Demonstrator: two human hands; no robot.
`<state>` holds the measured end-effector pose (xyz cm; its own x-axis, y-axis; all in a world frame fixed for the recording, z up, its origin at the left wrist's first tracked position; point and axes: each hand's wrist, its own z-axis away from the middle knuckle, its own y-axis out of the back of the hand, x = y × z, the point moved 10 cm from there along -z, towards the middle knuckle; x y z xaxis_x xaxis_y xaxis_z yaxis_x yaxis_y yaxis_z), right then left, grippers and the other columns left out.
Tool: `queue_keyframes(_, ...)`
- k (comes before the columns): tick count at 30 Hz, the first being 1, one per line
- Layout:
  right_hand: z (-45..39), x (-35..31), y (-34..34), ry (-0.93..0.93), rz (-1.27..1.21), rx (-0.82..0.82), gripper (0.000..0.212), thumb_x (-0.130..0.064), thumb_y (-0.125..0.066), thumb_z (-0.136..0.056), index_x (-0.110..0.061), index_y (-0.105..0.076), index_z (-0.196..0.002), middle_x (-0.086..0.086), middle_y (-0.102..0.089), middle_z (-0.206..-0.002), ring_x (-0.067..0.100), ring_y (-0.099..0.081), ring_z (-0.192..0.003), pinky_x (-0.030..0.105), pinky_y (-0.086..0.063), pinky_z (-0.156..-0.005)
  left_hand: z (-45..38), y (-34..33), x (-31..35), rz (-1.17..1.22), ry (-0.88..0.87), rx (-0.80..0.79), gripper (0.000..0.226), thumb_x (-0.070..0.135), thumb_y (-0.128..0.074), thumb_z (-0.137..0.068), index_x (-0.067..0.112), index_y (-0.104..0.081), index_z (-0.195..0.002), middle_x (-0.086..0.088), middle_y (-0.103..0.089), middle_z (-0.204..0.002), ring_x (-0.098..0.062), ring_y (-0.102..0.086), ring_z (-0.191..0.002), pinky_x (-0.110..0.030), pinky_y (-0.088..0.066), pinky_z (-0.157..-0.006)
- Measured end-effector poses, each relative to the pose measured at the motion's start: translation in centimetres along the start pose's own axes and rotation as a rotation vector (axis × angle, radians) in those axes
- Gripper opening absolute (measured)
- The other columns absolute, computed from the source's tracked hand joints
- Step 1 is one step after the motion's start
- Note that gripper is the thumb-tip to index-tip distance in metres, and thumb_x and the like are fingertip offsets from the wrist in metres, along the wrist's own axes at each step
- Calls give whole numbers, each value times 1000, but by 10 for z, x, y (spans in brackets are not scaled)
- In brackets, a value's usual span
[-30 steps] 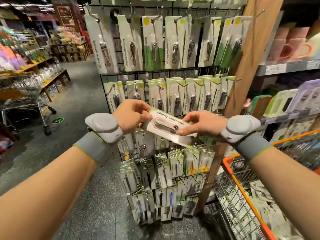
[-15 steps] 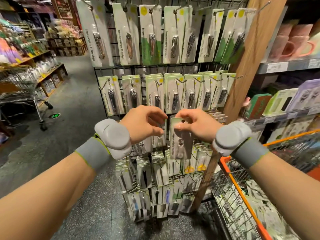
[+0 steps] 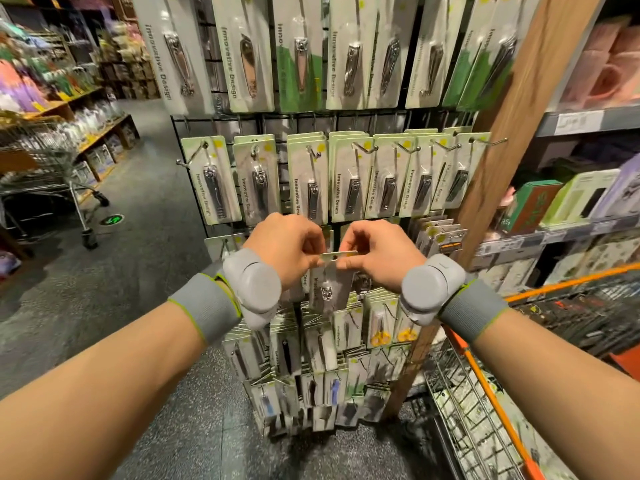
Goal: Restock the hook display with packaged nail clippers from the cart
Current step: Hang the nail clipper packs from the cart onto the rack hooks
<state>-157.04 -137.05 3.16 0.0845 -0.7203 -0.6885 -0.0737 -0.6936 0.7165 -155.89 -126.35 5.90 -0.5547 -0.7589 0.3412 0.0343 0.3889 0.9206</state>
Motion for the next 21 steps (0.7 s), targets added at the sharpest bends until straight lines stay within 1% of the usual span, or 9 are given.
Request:
queue_keyframes(2,-2,1,0,8,35,1,16,-8,-75,-78,-18,-63,-73,-10,-56,-66,6,-50,-66,18,-37,-68,-2,-2,-1,-69,10,8,8,23,-70,-84,21,-71,-92,4,-71,-89,-17,-63,-90,-31,-50,-85)
queue_keyframes(4,-7,2,0,14,66,22,10,-8,-75,-78,-14,-67,-79,-7,-57,-66,8,-49,-67,19,-38,-68,-5,-4,-4,-115,33,16,7,23,-67,-85,24,-70,-91,4,-71,-90,-19,-62,-92,-32,-50,-84)
queue_keyframes(7,-13,5,-3,5,76,36,18,-3,-74,-77,-17,-62,-76,-3,-58,-66,11,-51,-66,24,-47,-71,-7,-6,-9,-166,60,10,10,18,-65,-84,26,-69,-89,2,-71,-91,-22,-64,-91,-33,-51,-81)
queue_keyframes(10,-19,3,-6,19,118,24,18,-2,-72,-78,-16,-61,-77,-2,-58,-68,14,-54,-69,25,-48,-73,-10,-9,-18,-176,103,-14,13,17,-64,-84,29,-68,-84,1,-71,-91,-24,-64,-91,-35,-52,-82)
queue_keyframes(13,-25,1,-9,39,187,18,19,-4,-71,-79,-18,-59,-75,-3,-56,-68,18,-56,-77,31,-49,-80,-15,-15,-24,-200,123,-42,19,17,-61,-84,35,-59,-76,-1,-69,-93,-28,-63,-93,-37,-51,-83)
queue_keyframes(14,-27,1,-10,42,209,20,21,-5,-71,-79,-20,-57,-74,-3,-57,-70,21,-57,-82,33,-49,-82,-16,-16,-25,-213,123,-46,18,18,-60,-84,35,-59,-77,-1,-69,-94,-28,-62,-94,-36,-50,-83)
queue_keyframes(16,-33,0,-12,46,255,24,22,-5,-68,-80,-22,-55,-74,2,-60,-79,26,-57,-91,35,-48,-84,-20,-18,-25,-245,123,-43,13,19,-57,-87,31,-63,-86,-2,-68,-98,-29,-61,-96,-33,-48,-82)
queue_keyframes(19,-42,0,-14,32,322,38,21,-6,-63,-82,-22,-52,-75,9,-65,-90,31,-57,-92,35,-47,-81,-27,-18,-29,-279,137,-23,16,19,-55,-87,29,-65,-94,-5,-67,-103,-32,-61,-98,-34,-47,-82)
queue_keyframes(21,-46,2,-14,8,332,51,19,-6,-62,-82,-21,-53,-76,11,-65,-94,32,-57,-93,33,-47,-79,-31,-18,-30,-307,148,-23,17,19,-54,-89,28,-65,-98,-5,-67,-105,-31,-60,-100,-33,-45,-84)
